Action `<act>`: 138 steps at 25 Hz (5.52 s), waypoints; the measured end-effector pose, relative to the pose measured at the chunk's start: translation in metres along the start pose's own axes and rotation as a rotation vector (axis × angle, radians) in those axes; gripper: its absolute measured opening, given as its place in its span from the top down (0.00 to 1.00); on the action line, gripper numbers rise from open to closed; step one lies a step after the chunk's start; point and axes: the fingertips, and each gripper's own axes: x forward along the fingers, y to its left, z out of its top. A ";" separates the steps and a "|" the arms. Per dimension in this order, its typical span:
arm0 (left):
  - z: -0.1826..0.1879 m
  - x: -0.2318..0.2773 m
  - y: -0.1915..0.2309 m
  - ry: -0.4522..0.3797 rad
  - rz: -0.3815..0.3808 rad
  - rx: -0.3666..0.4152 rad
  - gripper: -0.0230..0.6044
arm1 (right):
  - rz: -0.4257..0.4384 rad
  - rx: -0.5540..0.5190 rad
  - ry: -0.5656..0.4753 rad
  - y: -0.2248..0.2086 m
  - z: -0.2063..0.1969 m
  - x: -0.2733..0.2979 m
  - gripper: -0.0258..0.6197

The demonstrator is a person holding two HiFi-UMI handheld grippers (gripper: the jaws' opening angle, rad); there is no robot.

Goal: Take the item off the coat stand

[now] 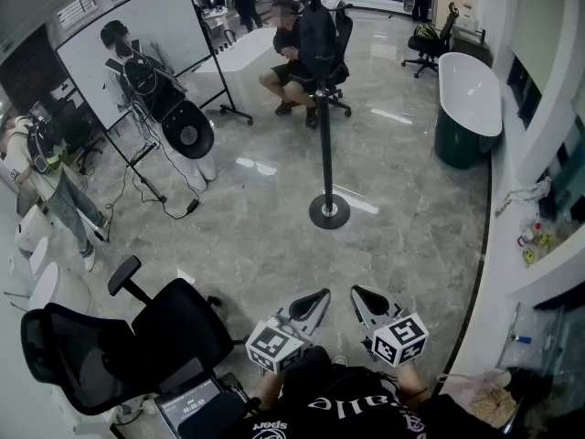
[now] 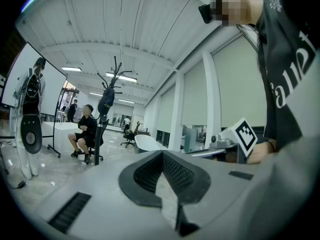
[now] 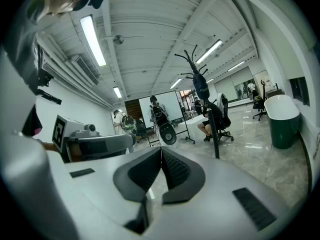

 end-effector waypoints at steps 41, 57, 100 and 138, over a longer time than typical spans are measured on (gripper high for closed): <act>0.054 0.063 0.359 0.008 -0.149 -0.032 0.96 | -0.195 0.000 0.018 -0.073 0.078 0.341 0.93; 0.095 0.222 0.434 -0.045 -0.161 0.006 0.96 | -0.200 -0.095 -0.065 -0.221 0.175 0.412 0.93; 0.120 0.359 0.563 0.037 -0.413 0.032 0.96 | -0.443 -0.335 -0.356 -0.417 0.476 0.557 0.63; 0.102 0.371 0.464 0.054 -0.440 0.022 0.96 | -0.427 -0.722 -0.655 -0.291 0.563 0.350 0.91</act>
